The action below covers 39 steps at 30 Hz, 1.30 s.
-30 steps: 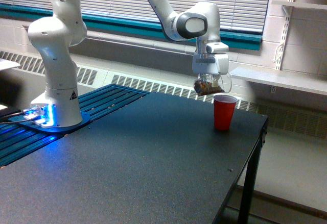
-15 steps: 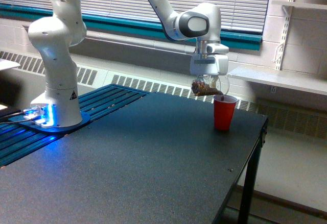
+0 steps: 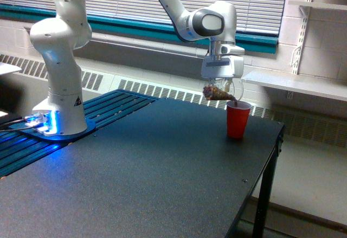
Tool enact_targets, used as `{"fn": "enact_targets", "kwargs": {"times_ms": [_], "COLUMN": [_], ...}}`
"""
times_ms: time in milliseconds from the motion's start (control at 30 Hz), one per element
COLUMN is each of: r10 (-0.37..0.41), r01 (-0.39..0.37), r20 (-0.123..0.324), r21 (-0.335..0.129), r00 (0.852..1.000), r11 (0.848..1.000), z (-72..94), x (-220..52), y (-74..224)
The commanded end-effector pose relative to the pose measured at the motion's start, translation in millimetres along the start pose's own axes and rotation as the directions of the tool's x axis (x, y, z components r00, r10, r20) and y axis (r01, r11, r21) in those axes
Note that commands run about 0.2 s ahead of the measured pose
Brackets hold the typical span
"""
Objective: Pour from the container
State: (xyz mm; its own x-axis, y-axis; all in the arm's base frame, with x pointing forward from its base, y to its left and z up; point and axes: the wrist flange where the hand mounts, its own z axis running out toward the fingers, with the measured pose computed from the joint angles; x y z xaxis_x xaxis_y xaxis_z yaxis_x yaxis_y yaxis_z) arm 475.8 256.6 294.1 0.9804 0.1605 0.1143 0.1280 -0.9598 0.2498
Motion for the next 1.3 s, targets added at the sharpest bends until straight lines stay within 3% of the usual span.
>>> {"fn": "enact_targets", "kwargs": {"times_ms": [33, 333, 1300], "r10": [-0.042, -0.076, -0.153], "r01": [0.042, 0.076, 0.161], "r20": [-0.013, 0.006, 0.07], "r21": [-0.021, -0.06, -0.123], "r00": [0.999, 0.997, 0.986], "r11": [0.999, 0.995, 0.979], "z": [-11.9, -15.1, -21.2], "x": [4.1, 5.3, 9.3], "y": [-3.6, -3.7, -3.5]}}
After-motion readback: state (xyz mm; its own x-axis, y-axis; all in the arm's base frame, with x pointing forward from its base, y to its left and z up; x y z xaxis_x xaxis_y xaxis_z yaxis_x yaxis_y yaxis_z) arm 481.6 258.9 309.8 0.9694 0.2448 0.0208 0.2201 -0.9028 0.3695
